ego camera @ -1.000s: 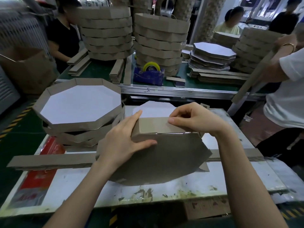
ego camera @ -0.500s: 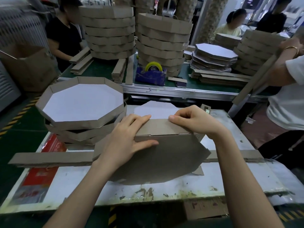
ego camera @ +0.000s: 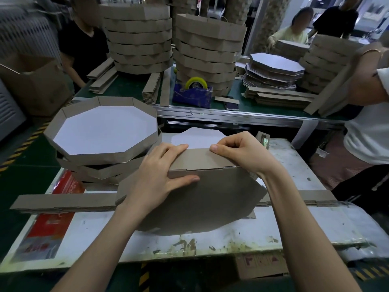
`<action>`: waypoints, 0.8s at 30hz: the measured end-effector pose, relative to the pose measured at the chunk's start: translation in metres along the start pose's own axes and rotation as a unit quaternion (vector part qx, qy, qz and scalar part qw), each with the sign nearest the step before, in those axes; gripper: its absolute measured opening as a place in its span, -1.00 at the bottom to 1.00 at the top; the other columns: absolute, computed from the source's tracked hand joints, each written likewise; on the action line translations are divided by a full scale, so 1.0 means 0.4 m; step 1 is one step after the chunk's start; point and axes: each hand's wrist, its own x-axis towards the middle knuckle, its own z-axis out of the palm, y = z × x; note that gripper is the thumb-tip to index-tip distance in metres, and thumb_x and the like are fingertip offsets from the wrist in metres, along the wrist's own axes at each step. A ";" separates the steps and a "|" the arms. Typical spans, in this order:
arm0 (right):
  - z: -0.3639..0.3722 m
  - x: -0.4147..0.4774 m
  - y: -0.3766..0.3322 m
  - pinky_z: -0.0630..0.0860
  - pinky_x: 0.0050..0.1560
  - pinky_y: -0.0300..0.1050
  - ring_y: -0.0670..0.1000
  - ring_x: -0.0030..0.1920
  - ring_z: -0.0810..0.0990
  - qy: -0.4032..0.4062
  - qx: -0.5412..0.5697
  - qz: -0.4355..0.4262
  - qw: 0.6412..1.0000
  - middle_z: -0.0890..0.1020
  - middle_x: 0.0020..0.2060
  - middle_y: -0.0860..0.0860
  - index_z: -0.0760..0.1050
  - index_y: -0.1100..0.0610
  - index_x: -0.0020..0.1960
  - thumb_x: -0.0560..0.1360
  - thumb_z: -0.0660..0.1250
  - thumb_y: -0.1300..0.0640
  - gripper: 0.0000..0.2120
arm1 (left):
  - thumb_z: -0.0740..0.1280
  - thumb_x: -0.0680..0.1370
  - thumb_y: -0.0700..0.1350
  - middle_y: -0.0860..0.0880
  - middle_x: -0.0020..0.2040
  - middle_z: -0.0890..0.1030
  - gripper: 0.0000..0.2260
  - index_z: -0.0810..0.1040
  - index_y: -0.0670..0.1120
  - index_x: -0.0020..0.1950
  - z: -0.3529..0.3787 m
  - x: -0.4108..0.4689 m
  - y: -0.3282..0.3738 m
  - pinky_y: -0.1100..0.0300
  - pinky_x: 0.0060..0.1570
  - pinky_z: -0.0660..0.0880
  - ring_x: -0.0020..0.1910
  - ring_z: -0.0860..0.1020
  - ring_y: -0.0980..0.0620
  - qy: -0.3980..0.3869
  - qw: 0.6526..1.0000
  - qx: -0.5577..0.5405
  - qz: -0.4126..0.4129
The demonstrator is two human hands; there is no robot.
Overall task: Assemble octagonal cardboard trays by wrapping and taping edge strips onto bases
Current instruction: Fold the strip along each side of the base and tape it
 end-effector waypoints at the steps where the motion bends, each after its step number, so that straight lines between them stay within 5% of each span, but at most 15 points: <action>1: 0.001 0.000 -0.002 0.38 -0.35 -0.29 -0.12 -0.39 0.48 -0.001 0.000 -0.001 1.000 0.62 -0.40 0.00 0.70 0.18 -0.14 0.55 0.42 0.05 -0.78 | 0.29 0.39 0.34 0.02 0.18 0.46 -0.33 0.46 -0.03 0.38 -0.001 0.000 0.001 0.09 0.17 0.40 0.18 0.43 0.02 0.001 1.000 -0.001 0.002; 7: 0.011 0.009 -0.008 0.26 -0.45 -0.34 -0.17 -0.50 0.31 0.017 0.008 0.003 1.000 0.46 -0.56 -0.12 0.69 0.22 -0.20 0.54 0.43 0.05 -0.74 | 0.31 0.38 0.32 0.04 0.18 0.43 -0.32 0.46 -0.03 0.39 -0.012 0.002 -0.003 0.11 0.17 0.38 0.19 0.42 0.03 -0.005 1.000 0.001 0.008; 12: 0.019 0.012 -0.013 0.36 -0.25 -0.10 0.01 -0.33 0.45 0.019 0.012 0.008 1.000 0.62 -0.31 0.29 0.72 0.14 -0.18 0.53 0.43 -0.02 -0.75 | 0.31 0.39 0.30 0.02 0.20 0.43 -0.32 0.44 -0.05 0.41 -0.014 0.004 -0.008 0.17 0.16 0.33 0.20 0.39 0.04 -0.015 1.000 0.001 0.008; 19: 0.028 0.023 -0.017 0.34 -0.33 -0.19 -0.08 -0.36 0.44 0.025 0.003 0.025 0.999 0.60 -0.40 0.04 0.72 0.09 -0.20 0.52 0.43 -0.05 -0.75 | 0.36 0.45 0.23 0.04 0.15 0.46 -0.51 0.53 0.10 0.34 -0.012 -0.002 -0.017 0.15 0.16 0.40 0.16 0.42 0.08 0.029 0.999 -0.015 0.007; 24: 0.022 0.019 -0.022 0.40 -0.33 -0.21 -0.08 -0.36 0.48 0.011 0.000 0.025 1.000 0.67 -0.34 0.16 0.72 0.09 -0.18 0.52 0.43 -0.07 -0.74 | 0.34 0.45 0.21 -0.01 0.18 0.49 -0.57 0.48 0.22 0.31 -0.020 0.000 -0.013 0.02 0.20 0.43 0.19 0.45 0.00 0.021 1.000 -0.017 -0.008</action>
